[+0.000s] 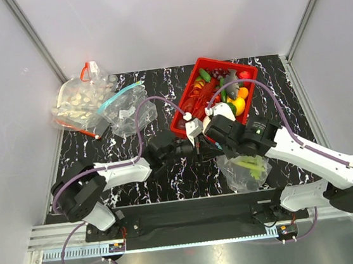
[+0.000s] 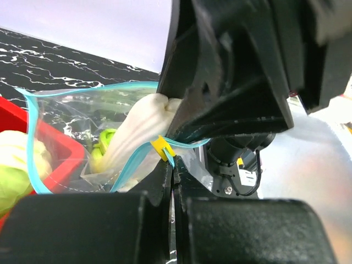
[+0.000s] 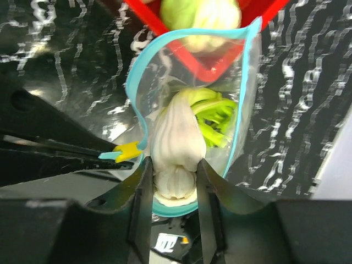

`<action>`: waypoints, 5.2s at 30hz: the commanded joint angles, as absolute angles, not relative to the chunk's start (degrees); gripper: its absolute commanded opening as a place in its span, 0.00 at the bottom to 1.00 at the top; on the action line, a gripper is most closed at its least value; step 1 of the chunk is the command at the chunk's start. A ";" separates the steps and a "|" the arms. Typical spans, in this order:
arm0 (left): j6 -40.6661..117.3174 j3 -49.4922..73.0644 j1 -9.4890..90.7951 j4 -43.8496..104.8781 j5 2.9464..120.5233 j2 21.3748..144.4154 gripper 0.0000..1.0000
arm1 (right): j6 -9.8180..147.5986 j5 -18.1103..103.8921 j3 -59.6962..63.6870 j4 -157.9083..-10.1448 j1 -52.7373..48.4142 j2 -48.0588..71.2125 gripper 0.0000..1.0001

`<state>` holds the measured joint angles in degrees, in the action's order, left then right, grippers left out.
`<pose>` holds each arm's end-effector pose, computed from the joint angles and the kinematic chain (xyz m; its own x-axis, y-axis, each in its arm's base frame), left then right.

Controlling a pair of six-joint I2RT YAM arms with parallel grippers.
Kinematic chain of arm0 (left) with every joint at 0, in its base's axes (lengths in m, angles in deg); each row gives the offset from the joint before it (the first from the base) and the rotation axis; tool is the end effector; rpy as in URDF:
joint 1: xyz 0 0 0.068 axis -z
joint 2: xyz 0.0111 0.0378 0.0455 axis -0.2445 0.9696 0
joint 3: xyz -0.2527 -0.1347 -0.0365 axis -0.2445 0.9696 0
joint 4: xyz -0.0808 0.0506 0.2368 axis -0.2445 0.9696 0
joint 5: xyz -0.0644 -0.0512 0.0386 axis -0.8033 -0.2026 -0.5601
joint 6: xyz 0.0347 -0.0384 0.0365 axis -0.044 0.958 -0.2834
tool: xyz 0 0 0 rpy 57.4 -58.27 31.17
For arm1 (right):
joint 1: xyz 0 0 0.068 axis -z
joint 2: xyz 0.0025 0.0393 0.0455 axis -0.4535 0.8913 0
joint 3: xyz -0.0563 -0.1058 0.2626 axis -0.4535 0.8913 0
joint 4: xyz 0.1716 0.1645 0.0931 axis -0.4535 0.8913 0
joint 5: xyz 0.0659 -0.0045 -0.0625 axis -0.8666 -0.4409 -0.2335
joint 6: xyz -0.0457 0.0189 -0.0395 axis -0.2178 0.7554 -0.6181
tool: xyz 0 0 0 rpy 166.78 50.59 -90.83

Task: Place the food in the zip-top bag and seal the zipper
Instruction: Adjust the fake vegetable in the zipper food storage bag.

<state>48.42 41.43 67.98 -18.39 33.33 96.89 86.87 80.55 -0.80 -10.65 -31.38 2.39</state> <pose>0.1752 -0.2888 0.2689 -0.3294 -0.0514 -0.9428 0.9441 -0.0283 -0.3283 0.1296 0.1639 0.3595 -0.7068 -0.4545 -0.5421 -0.3744 0.8905 -0.2585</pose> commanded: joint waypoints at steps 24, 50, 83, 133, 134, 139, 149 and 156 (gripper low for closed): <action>41.33 50.21 58.98 -17.30 32.56 84.48 0.00 | 78.87 45.44 7.15 -31.63 -13.82 10.64 0.00; 43.18 46.60 38.07 1.43 31.95 81.49 0.00 | 74.55 18.80 -3.14 -28.46 -10.65 34.47 0.00; 42.32 37.64 42.62 -6.26 18.23 97.57 0.00 | 112.35 28.80 23.31 -79.79 -19.26 26.83 0.00; 42.13 57.85 50.89 35.34 55.40 64.25 0.99 | 110.24 37.53 18.74 -77.68 -17.86 28.32 0.08; 41.52 57.85 50.98 35.43 55.84 65.40 0.99 | 110.24 37.35 18.66 -77.68 -17.86 28.32 0.08; 40.72 58.29 51.68 32.89 56.37 70.24 0.98 | 109.89 36.38 18.57 -77.42 -17.86 28.32 0.09; 38.96 54.16 53.70 32.80 57.25 79.29 0.65 | 107.70 37.61 17.51 -74.35 -17.77 26.48 0.23; 35.28 54.25 53.70 30.77 54.80 77.36 0.23 | 100.85 49.18 14.45 -61.71 -14.00 18.75 0.36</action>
